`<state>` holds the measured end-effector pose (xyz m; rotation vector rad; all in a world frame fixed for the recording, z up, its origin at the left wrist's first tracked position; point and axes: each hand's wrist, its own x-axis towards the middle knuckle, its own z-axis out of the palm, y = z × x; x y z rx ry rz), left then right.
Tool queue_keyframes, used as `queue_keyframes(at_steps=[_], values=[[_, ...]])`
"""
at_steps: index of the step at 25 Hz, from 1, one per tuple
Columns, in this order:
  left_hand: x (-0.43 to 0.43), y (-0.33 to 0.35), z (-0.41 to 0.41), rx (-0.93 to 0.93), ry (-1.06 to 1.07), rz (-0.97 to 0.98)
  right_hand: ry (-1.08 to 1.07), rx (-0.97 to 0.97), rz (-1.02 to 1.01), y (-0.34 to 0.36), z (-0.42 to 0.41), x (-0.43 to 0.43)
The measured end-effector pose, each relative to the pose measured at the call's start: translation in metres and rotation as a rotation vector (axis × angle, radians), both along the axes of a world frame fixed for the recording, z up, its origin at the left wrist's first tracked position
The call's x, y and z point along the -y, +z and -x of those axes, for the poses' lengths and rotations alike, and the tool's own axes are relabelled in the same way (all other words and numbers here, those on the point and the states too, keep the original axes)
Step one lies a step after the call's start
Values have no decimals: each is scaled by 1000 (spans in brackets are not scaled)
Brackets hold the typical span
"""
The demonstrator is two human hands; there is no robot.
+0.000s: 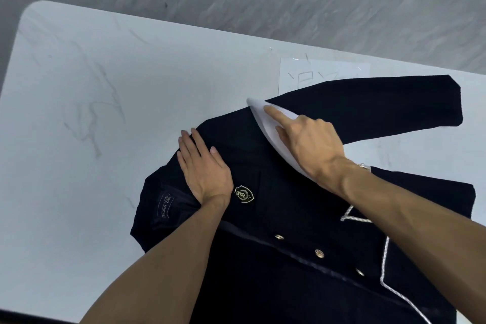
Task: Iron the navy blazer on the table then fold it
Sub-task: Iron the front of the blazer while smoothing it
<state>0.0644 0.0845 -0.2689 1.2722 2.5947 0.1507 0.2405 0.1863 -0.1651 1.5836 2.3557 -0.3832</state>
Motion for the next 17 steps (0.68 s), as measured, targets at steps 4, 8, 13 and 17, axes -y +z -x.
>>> queue_keyframes(at_steps=[4,8,13,17], values=[[0,0,-1,2,7,-5,-51,-20,-6,7,-18,-9],[0,1,0,15,-9,-15,-86,-63,18,12,-20,-14],[-1,6,-1,128,57,-116,213,-137,115,13,31,5],[-2,5,-1,126,66,-121,268,-56,72,3,45,13]])
